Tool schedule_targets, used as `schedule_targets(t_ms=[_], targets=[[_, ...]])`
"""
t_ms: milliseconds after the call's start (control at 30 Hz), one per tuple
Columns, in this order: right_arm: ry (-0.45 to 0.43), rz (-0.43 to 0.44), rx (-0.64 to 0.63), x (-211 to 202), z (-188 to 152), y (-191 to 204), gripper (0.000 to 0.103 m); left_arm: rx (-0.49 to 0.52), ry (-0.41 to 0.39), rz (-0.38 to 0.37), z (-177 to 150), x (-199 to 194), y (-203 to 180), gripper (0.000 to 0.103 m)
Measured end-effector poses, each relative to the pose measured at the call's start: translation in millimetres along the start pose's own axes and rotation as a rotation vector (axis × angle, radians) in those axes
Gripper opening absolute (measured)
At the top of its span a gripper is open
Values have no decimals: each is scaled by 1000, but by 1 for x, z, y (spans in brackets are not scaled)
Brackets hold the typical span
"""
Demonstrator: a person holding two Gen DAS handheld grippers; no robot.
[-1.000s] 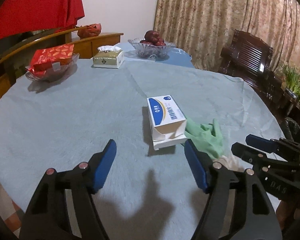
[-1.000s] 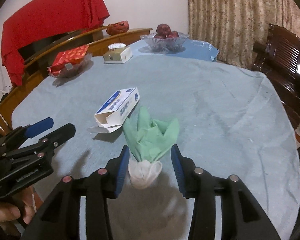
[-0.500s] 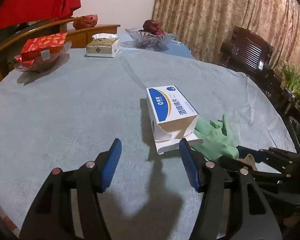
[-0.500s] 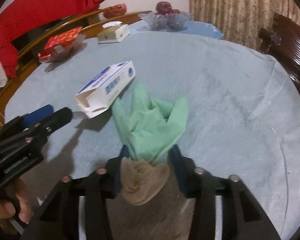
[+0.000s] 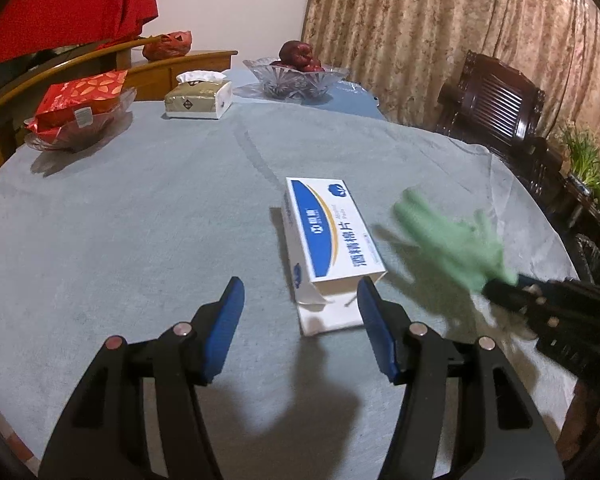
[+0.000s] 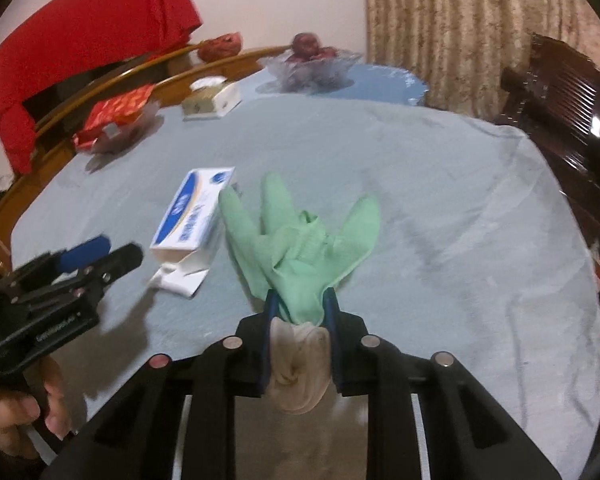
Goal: Collect trash
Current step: 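Close the left gripper on the white medicine box and lift it, then carry the medicine box and green glove over the black bin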
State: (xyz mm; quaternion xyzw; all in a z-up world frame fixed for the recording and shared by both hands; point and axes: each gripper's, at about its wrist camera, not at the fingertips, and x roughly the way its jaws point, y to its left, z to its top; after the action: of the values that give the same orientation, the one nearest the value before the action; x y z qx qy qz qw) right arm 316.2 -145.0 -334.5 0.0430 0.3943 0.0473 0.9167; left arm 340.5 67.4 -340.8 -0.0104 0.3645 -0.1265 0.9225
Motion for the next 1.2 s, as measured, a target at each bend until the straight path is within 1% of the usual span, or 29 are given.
schedule_targets(t_ms=[133, 233, 267, 433, 467, 533, 567, 600, 633, 667, 733, 833, 867, 900, 1000, 1133, 1200], targets=[[-17, -33, 50, -3, 4, -26, 23, 16, 26, 12, -2, 12, -10, 55], [-22, -44, 79, -4, 6, -42, 23, 18, 61, 33, -4, 23, -9, 51], [-25, -45, 82, -4, 7, -45, 23, 10, 71, 32, -5, 26, -7, 49], [-31, -40, 82, -1, 7, -49, 23, -11, 112, 35, -2, 39, -1, 48], [-31, -38, 82, -1, 7, -49, 23, -10, 121, 33, -2, 41, -1, 47], [-28, -35, 79, 0, 6, -50, 23, -5, 142, 47, -1, 46, -1, 41], [-27, -33, 79, 0, 6, -50, 23, -4, 145, 56, 0, 47, -1, 36], [-27, -30, 80, 0, 6, -50, 23, -6, 150, 60, 2, 48, 0, 28], [-26, -29, 77, 0, 6, -50, 23, -7, 157, 60, 3, 50, 0, 25], [-27, -29, 75, 0, 6, -49, 23, -6, 161, 61, 5, 51, 1, 19], [-26, -26, 73, -1, 5, -49, 23, 6, 156, 58, 7, 51, 0, 18], [-30, -28, 67, -3, 5, -48, 23, 4, 116, 53, 10, 41, -1, 14], [-30, -28, 67, -4, 5, -49, 23, -2, 102, 51, 11, 37, -1, 10], [-33, -29, 70, -5, 6, -49, 23, -7, 95, 54, 12, 34, -1, 0], [-39, -29, 69, -9, 8, -49, 23, -27, 84, 47, 17, 23, -1, 0], [-48, -25, 64, -15, 10, -47, 23, -1, 77, 46, 17, 17, -6, 0], [-53, -25, 66, -18, 10, -47, 23, -6, 76, 43, 15, 16, -6, 0]])
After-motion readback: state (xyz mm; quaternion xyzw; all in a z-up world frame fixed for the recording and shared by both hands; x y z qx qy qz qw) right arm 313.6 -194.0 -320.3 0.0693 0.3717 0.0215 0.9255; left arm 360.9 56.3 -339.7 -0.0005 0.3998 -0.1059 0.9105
